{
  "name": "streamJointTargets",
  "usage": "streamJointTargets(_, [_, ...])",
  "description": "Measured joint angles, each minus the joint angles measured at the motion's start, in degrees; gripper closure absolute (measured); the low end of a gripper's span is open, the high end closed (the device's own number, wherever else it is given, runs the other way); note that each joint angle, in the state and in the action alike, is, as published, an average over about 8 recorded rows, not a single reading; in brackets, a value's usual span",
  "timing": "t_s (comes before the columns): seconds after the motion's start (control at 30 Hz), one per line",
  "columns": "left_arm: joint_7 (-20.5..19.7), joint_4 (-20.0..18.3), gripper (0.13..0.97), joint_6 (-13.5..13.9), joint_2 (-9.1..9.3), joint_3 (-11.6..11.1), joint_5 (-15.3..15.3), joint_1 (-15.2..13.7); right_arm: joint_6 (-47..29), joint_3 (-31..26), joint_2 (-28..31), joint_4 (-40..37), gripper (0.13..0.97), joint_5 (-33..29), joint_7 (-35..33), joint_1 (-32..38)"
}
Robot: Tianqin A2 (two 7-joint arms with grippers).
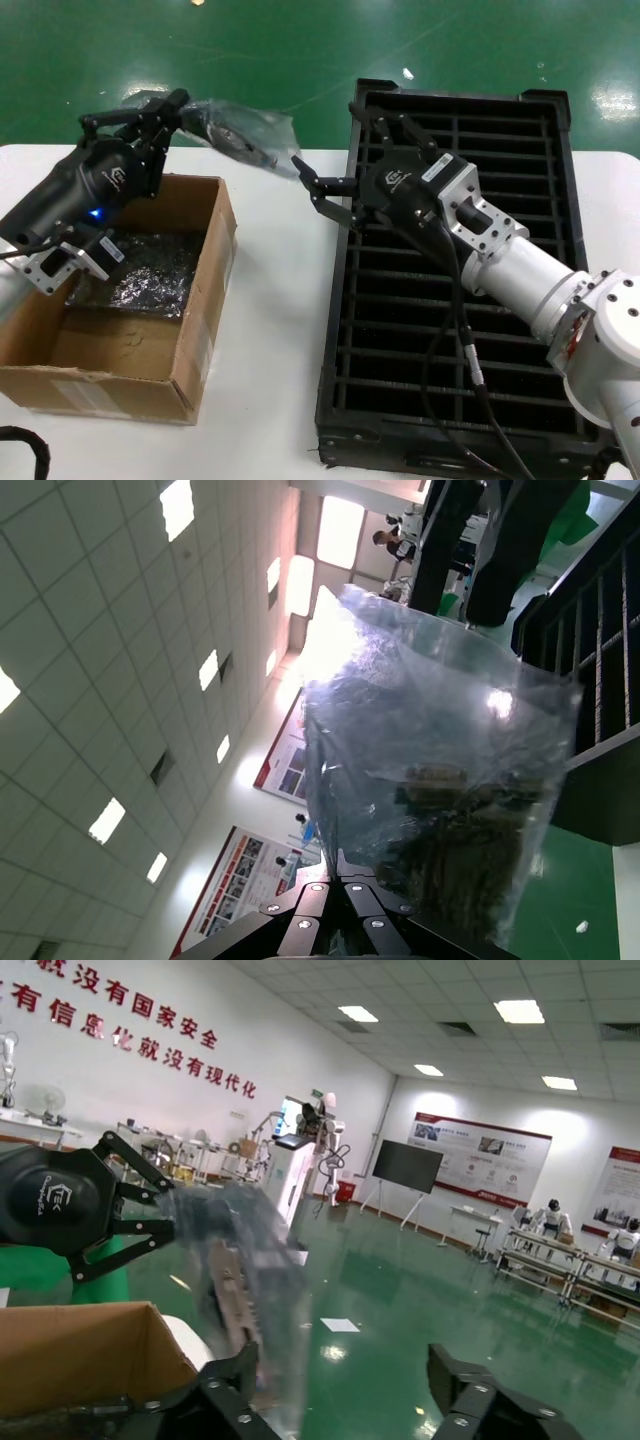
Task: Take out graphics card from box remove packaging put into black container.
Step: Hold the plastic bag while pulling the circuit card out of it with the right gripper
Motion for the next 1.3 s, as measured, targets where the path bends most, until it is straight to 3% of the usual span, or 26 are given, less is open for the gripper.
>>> streamJointTargets(0.2, [-0.2, -1.3, 0.958, -0.2, 0.35, 0.0, -0.1, 0.4, -1.0, 0.5, -1.0, -0.8, 0.536, 1.2, -2.0, 0.1])
streamJointTargets(0.4, [1.6, 0.9, 0.958, 0.0, 0.59, 0.0, 0.0, -1.0, -2.6, 1.4, -2.0, -2.8, 0.698, 2.7, -4.2, 0.7])
streamJointTargets(0.53, [2.8, 2.5, 0.958, 0.0, 0.84, 0.1, 0.1, -2.1, -3.5, 1.8, -2.6, -4.2, 0.698, 3.4, -5.4, 1.3])
streamJointTargets(0.8, [4.4, 4.9, 0.958, -0.1, 1.43, 0.1, 0.2, -3.1, -4.7, 2.1, -3.2, -5.3, 0.851, 4.2, -6.7, 1.8])
streamJointTargets(0.93, [4.4, 5.1, 0.958, -0.5, 1.68, 0.1, 0.2, -3.1, -5.3, 2.3, -3.2, -5.6, 0.884, 4.5, -7.1, 1.8])
streamJointTargets(1.1, [2.6, 2.0, 0.958, -1.2, 2.35, 0.0, 0.1, -1.5, -6.3, 2.5, -3.5, -7.0, 0.939, 4.9, -7.9, 2.3])
streamJointTargets(1.3, [-1.7, -7.7, 0.958, -2.5, 3.74, -0.1, -0.4, 3.4, -7.2, 2.6, -4.3, -9.9, 0.952, 5.2, -9.0, 3.6])
